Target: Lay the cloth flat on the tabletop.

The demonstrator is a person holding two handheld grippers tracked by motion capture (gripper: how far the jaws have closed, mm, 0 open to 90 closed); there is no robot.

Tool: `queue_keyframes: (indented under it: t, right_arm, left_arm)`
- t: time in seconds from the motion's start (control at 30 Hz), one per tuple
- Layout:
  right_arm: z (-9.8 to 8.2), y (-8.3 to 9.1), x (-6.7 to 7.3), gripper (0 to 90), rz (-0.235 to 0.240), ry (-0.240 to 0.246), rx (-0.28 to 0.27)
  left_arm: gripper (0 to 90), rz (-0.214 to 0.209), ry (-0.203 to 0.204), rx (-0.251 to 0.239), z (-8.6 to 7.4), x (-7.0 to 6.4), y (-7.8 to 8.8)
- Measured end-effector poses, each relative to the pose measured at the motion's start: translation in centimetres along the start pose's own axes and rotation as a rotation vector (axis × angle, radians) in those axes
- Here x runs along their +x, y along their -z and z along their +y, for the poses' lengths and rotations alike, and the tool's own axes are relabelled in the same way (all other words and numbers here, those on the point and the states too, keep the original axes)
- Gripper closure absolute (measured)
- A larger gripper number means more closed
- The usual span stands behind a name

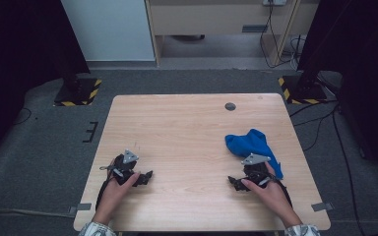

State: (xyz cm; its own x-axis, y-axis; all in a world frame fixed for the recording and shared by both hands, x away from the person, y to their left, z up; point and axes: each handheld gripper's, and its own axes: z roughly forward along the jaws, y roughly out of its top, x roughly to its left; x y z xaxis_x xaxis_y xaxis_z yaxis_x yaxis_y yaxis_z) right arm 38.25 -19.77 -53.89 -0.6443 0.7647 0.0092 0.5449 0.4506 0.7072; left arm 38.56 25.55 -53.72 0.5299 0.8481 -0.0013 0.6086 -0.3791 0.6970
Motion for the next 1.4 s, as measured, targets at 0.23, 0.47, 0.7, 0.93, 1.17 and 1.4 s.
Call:
queue_keyframes:
  t: [0.23, 0.47, 0.7, 0.93, 1.17, 1.4]
  right_arm:
    - [0.0, -0.1, 0.0, 2.6, -0.007, -0.004, -0.001]
    - [0.0, 0.0, 0.0, 2.6, -0.011, -0.011, 0.002]
    - [0.0, 0.0, 0.0, 2.7, -0.01, -0.011, 0.002]
    - [0.0, 0.4, -0.2, 6.0, -0.006, -0.011, -0.001]
    - [0.7, 1.6, 0.2, 8.5, -0.012, 0.007, -0.051]
    - [2.1, 4.2, -0.5, 12.5, -0.007, -0.013, -0.141]
  left_arm:
    - [0.0, 0.005, 0.007, 0.0, 0.1, 0.0, -0.1]
    - [0.0, 0.005, 0.004, 0.001, 0.0, -0.1, 0.0]
    - [0.0, 0.003, 0.003, 0.0, 0.0, 0.0, 0.0]
    - [0.0, 0.003, 0.005, -0.001, 0.0, 0.0, 0.0]
    - [0.0, 0.001, 0.003, -0.001, 0.0, 0.0, 0.0]
    - [0.0, 0.0, 0.001, -0.001, 0.0, 0.0, 0.0]
